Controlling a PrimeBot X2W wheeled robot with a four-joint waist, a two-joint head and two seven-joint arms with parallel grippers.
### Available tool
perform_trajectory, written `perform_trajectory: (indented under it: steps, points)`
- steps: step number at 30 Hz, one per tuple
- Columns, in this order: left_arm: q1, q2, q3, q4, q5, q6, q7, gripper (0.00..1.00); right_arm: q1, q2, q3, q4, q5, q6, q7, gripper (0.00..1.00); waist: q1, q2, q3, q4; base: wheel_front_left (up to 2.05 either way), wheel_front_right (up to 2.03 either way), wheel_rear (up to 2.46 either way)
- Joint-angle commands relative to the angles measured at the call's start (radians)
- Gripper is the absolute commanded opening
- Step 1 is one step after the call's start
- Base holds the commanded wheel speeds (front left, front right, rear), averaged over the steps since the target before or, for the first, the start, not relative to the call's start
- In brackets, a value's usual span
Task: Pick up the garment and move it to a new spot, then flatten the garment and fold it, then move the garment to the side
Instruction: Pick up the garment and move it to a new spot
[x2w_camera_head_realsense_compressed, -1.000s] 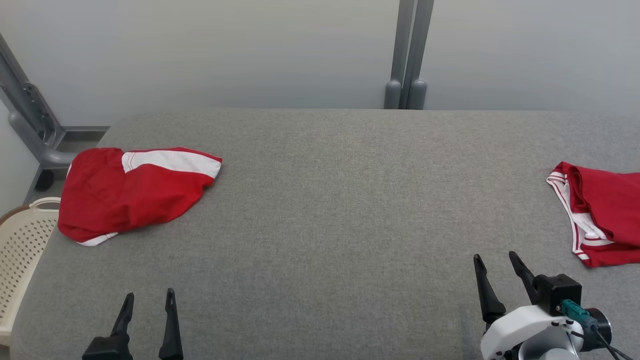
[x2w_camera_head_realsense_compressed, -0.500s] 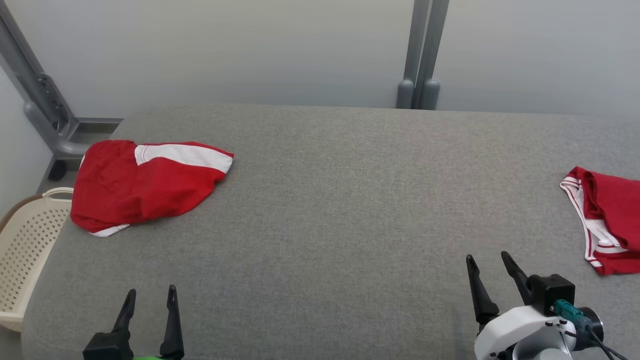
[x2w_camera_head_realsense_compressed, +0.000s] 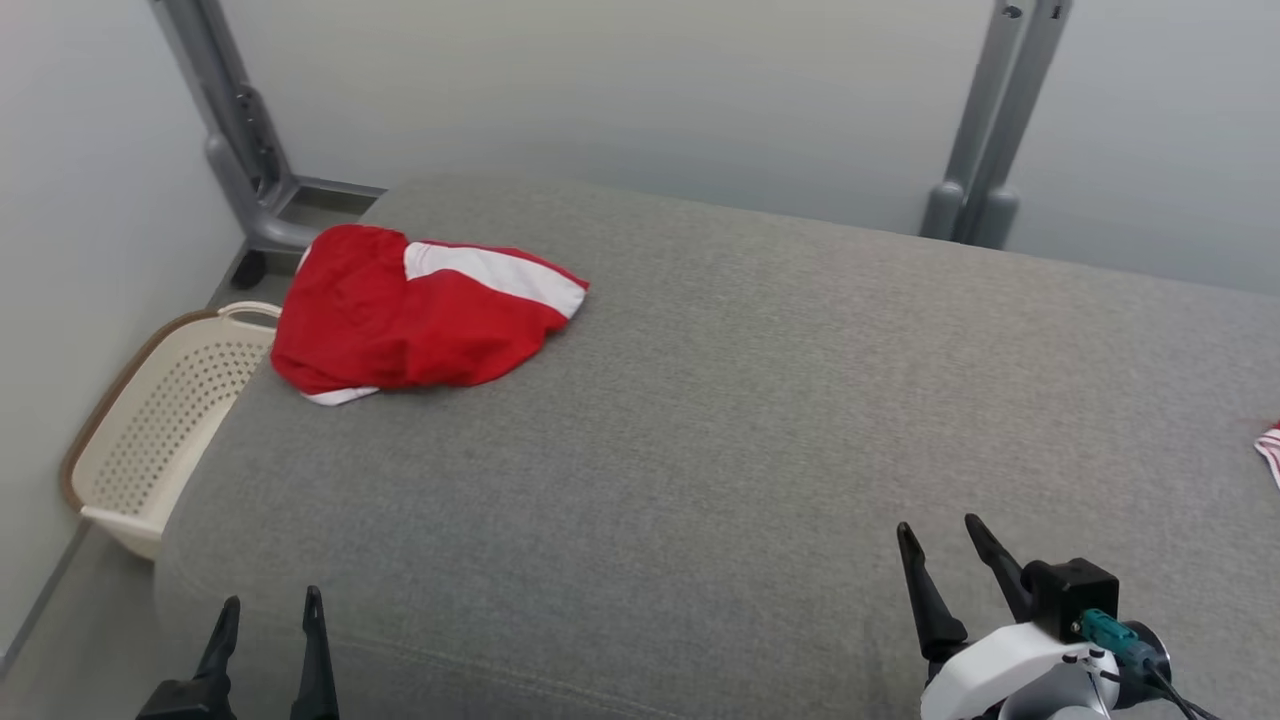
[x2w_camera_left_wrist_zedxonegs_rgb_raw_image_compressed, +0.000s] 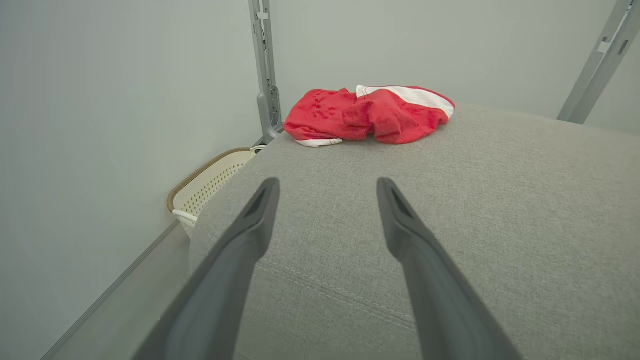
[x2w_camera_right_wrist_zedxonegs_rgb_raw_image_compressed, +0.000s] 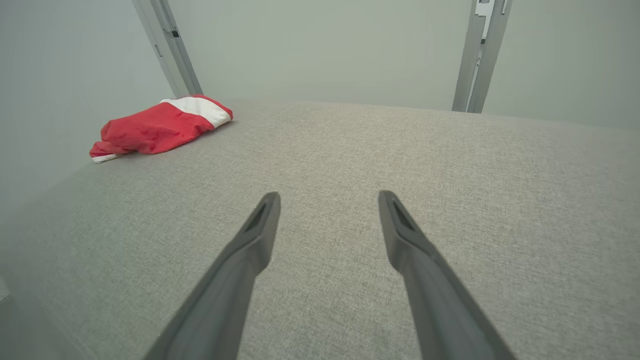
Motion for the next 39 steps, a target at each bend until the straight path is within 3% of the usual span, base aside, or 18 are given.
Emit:
perform_trajectory:
  steps: [1,8,15,27,32,39]
  points:
    - [0.008,0.009,0.006,0.000,-0.004,0.000,-0.003,1.00,0.008,-0.002,0.006,0.003,0.006,-0.001,-0.007,1.00,0.0000,0.0000,-0.005,0.097,0.00,0.00,0.00]
    - [0.028,0.024,0.017,-0.013,-0.013,0.013,0.003,1.00,-0.013,-0.001,0.051,0.014,0.030,-0.001,-0.013,1.00,0.0000,0.0000,-0.006,0.215,0.00,0.00,0.00]
    - [0.056,0.017,0.054,-0.049,-0.035,0.035,-0.002,1.00,-0.067,-0.003,0.112,0.028,0.039,-0.001,-0.015,1.00,0.0000,0.0000,0.029,0.244,0.00,0.00,0.00]
    - [0.068,0.004,0.057,-0.062,-0.031,0.048,0.000,1.00,-0.096,-0.003,0.130,0.063,0.038,-0.001,-0.020,1.00,0.0000,0.0000,0.045,0.252,0.00,0.00,0.00]
    - [-0.008,0.009,0.022,-0.004,-0.035,0.019,0.044,1.00,-0.084,-0.003,0.119,0.058,0.024,-0.001,-0.020,1.00,0.0000,0.0000,0.054,0.246,0.00,0.00,0.00]
    - [-0.229,0.010,-0.046,0.135,-0.051,-0.058,0.183,1.00,-0.061,-0.003,0.093,0.020,-0.023,-0.001,-0.005,1.00,0.0000,0.0000,0.089,0.230,0.00,0.00,0.00]
